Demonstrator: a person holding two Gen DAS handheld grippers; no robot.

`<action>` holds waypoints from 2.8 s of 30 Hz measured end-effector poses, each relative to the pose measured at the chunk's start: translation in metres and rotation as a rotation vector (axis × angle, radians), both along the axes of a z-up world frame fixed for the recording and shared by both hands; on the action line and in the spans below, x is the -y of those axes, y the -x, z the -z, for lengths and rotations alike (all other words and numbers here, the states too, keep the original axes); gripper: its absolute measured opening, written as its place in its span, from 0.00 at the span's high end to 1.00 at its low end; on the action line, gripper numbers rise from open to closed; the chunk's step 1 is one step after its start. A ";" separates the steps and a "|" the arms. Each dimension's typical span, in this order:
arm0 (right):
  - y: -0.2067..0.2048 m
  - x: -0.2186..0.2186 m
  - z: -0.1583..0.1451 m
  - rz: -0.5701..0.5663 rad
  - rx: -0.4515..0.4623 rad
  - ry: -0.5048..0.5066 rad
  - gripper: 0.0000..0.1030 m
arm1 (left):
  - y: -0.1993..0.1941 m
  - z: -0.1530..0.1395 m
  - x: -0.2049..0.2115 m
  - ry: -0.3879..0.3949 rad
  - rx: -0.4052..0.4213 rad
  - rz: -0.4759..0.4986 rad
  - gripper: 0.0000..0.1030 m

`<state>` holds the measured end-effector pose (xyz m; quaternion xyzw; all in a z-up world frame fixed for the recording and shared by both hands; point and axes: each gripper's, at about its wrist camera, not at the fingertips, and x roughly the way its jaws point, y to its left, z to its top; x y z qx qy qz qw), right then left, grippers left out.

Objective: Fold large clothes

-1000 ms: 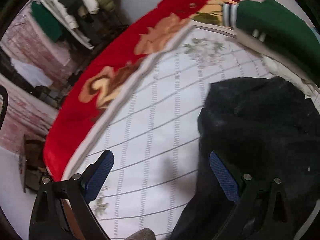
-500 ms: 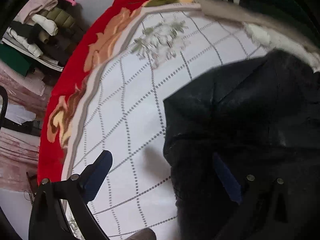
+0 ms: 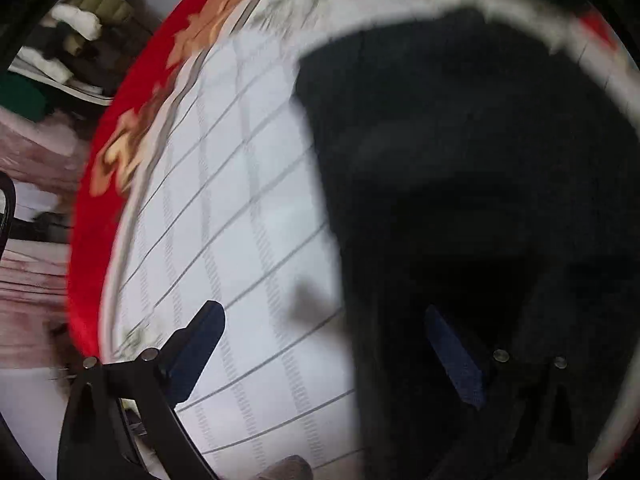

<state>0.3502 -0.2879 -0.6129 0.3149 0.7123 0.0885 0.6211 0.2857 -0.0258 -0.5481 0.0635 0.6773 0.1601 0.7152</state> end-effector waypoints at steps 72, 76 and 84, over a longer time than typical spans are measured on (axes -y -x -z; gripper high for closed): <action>0.158 0.072 0.000 0.015 -0.003 0.222 0.61 | 0.072 0.039 0.034 -0.296 0.081 0.218 0.00; 0.121 0.058 0.036 -0.099 -0.014 0.374 0.61 | 0.078 0.041 0.038 -0.323 0.123 0.242 0.00; 0.140 0.070 0.022 -0.110 0.050 0.275 0.60 | 0.101 -0.003 0.053 -0.357 0.197 0.216 0.00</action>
